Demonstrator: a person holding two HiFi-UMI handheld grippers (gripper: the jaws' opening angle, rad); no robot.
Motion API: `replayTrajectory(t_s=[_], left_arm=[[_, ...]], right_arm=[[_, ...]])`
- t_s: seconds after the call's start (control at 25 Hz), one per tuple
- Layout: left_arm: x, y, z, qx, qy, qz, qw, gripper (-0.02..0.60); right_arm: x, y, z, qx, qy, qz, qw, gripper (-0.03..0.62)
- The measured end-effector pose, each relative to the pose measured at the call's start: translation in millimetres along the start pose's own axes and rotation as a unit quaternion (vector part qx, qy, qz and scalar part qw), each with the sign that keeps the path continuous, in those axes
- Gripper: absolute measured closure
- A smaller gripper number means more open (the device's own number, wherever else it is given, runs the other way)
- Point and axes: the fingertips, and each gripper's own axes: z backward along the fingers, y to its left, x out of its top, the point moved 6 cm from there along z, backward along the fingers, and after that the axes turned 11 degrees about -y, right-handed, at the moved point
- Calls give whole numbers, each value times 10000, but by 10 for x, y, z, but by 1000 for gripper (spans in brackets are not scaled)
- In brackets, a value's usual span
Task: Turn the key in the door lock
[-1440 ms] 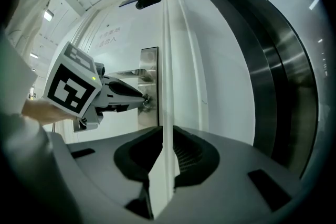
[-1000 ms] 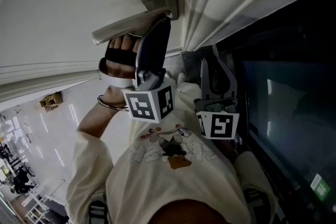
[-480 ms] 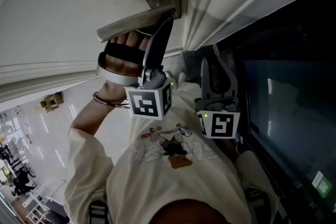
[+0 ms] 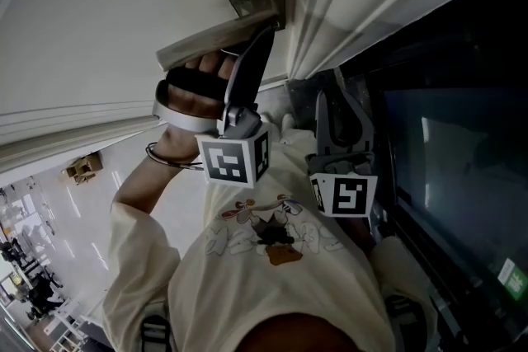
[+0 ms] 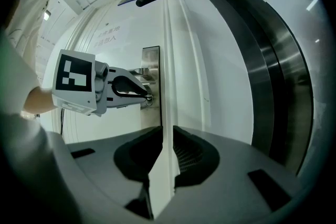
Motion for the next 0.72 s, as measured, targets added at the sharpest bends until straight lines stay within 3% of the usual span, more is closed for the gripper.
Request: replayTrajectory(t_s=[0.16,0.28,0.36,0.44,0.52,0.6,0.64,0.68,0.72], left_arm=[[36,87,44,98,-227,448,9987,476],[47,132,137,324,-407,1007,9936,474],[34,139,190,345,-430,1495,9872,474],[26,139,262,415,-518,2155,9742,474],[-23,162,366,717,-653,2960,9502,479],[-162,192,503,1141,-717,3846,9132,575],[-266,172,577,1289,-684,4374,8873,575],[-386,127,649,1410,-615,4972,8539,575],[-514,71,711,1557,-562,5578,8133,575]], right_arm=[[16,21,-18,-70,-10,15,10000,530],[38,49,-31,-89,14,51,9999,530],[63,66,-53,-84,-22,68,9999,530],[101,78,-79,-98,-167,67,9998,530],[141,98,-74,-121,-262,126,9995,561],[197,147,-80,-74,-381,223,9990,563],[221,180,-100,-33,-440,260,9987,563],[231,214,-126,4,-457,283,9986,563],[232,249,-156,31,-444,288,9986,563]])
